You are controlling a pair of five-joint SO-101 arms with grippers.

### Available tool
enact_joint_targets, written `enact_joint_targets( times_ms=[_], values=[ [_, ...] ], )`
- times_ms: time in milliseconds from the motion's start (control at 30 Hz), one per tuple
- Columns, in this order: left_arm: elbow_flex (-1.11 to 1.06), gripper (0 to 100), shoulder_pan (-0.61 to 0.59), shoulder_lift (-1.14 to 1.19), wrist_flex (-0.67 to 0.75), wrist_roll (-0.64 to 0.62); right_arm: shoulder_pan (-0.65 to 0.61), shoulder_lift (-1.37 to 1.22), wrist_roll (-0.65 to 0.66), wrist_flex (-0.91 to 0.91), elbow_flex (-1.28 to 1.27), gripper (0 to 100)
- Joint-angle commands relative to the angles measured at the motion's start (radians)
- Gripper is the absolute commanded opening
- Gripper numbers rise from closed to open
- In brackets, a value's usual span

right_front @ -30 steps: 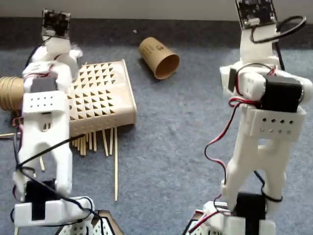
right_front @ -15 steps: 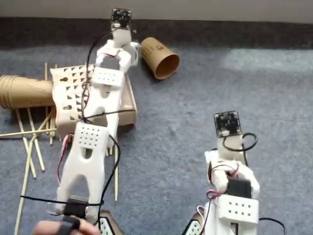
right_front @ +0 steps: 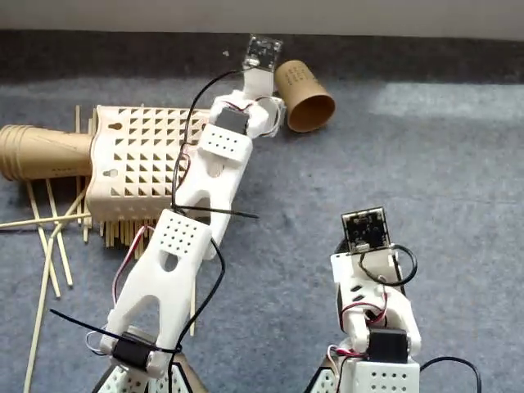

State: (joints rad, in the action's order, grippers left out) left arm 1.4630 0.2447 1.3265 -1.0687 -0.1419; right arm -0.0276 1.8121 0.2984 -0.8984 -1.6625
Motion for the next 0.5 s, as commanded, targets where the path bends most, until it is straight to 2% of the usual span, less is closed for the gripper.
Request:
enact_joint_targets(
  times_ms=[0, 67, 133, 300, 467],
  values=[
    [0.093, 17, 0.010, -0.127, -0.252, -0.006, -0.008, 0.016, 0.011, 0.018, -0.050, 1.2],
    [0.160, 17, 0.012, -0.160, -0.391, -0.005, -0.008, 0.010, 0.011, 0.041, -0.051, 1.2],
    [0.217, 17, 0.002, -0.197, -0.473, -0.003, -0.010, 0.010, 0.011, 0.044, -0.051, 1.2],
    [0.199, 17, -0.074, -0.318, -0.433, 0.000, -0.010, 0.010, 0.011, 0.044, -0.053, 1.2],
    [0.199, 17, -0.274, -0.400, -0.437, 0.000, -0.012, 0.010, 0.011, 0.041, -0.058, 1.2]
  ],
)
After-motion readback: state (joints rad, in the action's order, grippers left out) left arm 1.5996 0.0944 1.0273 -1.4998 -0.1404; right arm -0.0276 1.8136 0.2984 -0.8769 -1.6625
